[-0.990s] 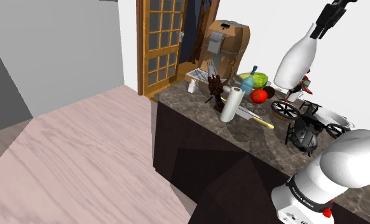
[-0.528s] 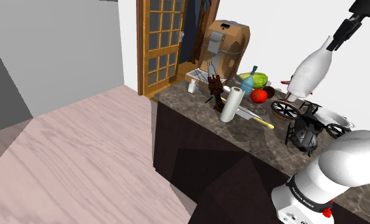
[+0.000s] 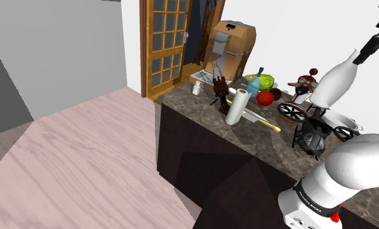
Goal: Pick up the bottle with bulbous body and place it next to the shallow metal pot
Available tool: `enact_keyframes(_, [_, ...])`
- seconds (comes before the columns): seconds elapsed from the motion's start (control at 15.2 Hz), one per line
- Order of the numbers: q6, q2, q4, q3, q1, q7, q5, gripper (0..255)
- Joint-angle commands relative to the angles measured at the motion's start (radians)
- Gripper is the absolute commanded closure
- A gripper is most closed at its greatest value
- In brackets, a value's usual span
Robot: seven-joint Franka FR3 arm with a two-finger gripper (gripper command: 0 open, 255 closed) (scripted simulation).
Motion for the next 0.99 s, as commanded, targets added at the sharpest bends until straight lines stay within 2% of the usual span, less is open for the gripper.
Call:
enact_keyframes(0.0, [0.017, 0.002, -0.002, -0.044, -0.004, -0.043, -0.02, 255])
enact_keyframes(0.53, [0.085, 0.057, 0.051, -0.264, 0.016, -0.234, -0.079, 255])
enact_keyframes(0.73, [0.113, 0.094, 0.089, -0.366, 0.046, -0.309, -0.088, 255])
enact_keyframes(0.92, [0.141, 0.137, 0.138, -0.487, 0.096, -0.386, -0.087, 255])
